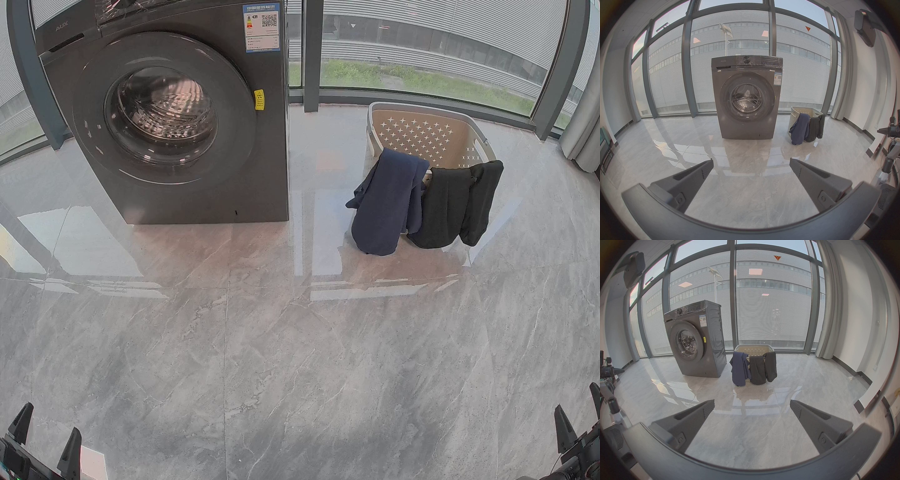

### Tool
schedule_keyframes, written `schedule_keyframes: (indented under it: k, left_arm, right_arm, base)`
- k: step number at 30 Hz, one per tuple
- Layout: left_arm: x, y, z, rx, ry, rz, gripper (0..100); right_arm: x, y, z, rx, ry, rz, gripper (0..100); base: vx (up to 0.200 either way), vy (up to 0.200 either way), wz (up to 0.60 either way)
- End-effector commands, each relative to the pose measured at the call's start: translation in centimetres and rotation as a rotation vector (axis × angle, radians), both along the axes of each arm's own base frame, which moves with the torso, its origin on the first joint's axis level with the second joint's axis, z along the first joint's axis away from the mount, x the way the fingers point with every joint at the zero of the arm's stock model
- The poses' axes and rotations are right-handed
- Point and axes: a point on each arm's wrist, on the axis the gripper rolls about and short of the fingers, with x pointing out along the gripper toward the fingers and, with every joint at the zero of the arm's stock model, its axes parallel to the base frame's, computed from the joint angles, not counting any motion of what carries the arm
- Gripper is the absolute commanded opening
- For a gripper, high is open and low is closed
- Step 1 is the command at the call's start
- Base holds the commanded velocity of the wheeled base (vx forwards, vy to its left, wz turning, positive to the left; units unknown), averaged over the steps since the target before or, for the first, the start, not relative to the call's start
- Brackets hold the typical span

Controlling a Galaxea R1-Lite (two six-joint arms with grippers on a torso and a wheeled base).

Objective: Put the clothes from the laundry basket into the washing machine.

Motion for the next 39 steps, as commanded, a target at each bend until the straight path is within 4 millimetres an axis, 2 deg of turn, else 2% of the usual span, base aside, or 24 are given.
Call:
schedule_keyframes:
  k: [1, 16, 22, 39]
  left_arm:
    - [0.01, 0.0, -0.52, 0.001, 0.001, 0.001, 100]
    - [0.01, 0.0, -0.52, 0.001, 0.001, 0.002, 100]
    - [0.01, 0.0, -0.52, 0.0, 0.001, 0.001, 100]
    - [0.01, 0.01, -0.52, -0.002, 0.001, 0.005, 100]
  right_arm:
    - [0.01, 0.0, -0.53, 0.0, 0.002, -0.001, 100]
    - [0.01, 0.0, -0.53, -0.001, 0.002, -0.001, 100]
    - [0.01, 0.0, -0.53, -0.001, 0.002, -0.001, 100]
    - [0.01, 0.0, -0.53, -0.001, 0.002, -0.001, 100]
  base:
    - [0.2, 0.0, 0.0]
    - [0.2, 0.0, 0.0]
    - [0.0, 0.0, 0.0]
    - [0.0, -0.2, 0.0]
